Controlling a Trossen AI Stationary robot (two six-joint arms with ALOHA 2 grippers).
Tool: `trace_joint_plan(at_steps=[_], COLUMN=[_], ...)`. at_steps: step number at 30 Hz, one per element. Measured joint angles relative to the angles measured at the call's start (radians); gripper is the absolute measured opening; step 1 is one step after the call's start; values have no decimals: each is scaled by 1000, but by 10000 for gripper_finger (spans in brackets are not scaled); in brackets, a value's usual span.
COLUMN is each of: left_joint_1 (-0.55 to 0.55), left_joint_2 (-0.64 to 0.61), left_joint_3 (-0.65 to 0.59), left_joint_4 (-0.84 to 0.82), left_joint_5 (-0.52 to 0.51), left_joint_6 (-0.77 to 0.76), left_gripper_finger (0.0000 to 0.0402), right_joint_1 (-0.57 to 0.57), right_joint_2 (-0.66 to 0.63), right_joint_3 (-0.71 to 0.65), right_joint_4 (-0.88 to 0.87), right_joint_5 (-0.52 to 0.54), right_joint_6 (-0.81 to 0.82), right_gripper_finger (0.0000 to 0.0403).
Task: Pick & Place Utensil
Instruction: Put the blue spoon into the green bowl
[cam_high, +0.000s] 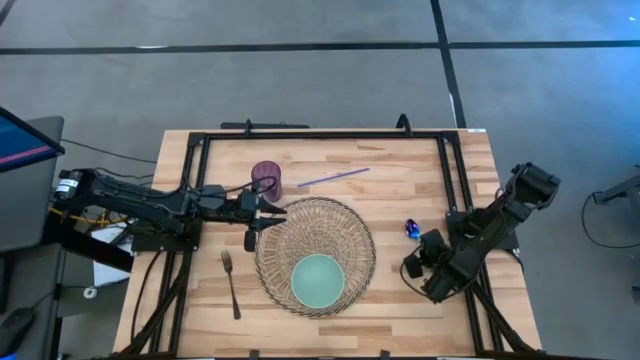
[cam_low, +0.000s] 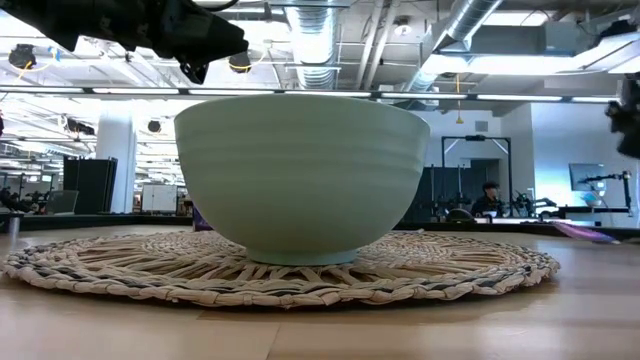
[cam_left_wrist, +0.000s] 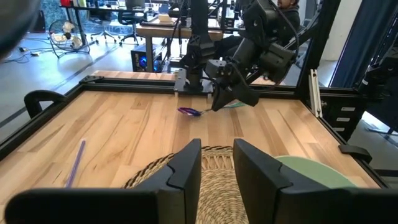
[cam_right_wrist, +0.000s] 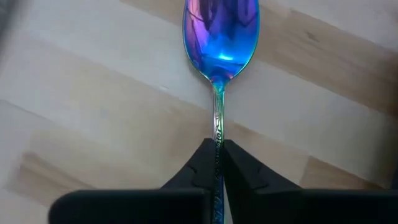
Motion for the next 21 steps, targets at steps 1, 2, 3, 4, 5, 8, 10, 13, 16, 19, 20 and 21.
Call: trace_joint_plan(at_steps=[1,2,3,4,5,8,10,13,16,19,20,21], left_joint_1=[0,0,0,0,0,0,0,0,-8,-35,-47,-61], left_joint_2=[0,0,0,0,0,0,3,22,68,143,175,207], left_joint_3=[0,0,0,0,0,0,0,1,2,2,2,2], left_joint_4=[1,1,1,1,1,1,2,9,38,87,114,135], left_joint_5=[0,0,0,0,0,10,54,163,259,292,296,296], left_joint_6=[0,0,0,0,0,-20,-24,-20,-23,-26,-26,-26], left_gripper_finger=[95,95,95,95,95,95,95,95,95,95,95,94], right_joint_1=[-7,-16,-27,-40,-54,-106,-147,-208,-267,-316,-332,-346], right_joint_2=[-19,-39,-58,-79,-100,-151,-178,-195,-192,-166,-154,-142], right_joint_3=[9,20,32,47,61,114,165,241,315,369,386,402], right_joint_4=[-20,-36,-42,-46,-48,-47,-31,66,237,410,454,485], right_joint_5=[7,14,23,26,28,45,49,50,48,12,-17,-48], right_joint_6=[-12,-27,-47,-69,-92,-201,-287,-480,-730,-953,-1009,-1055], right_gripper_finger=[6,5,6,7,7,4,3,4,5,5,5,5])
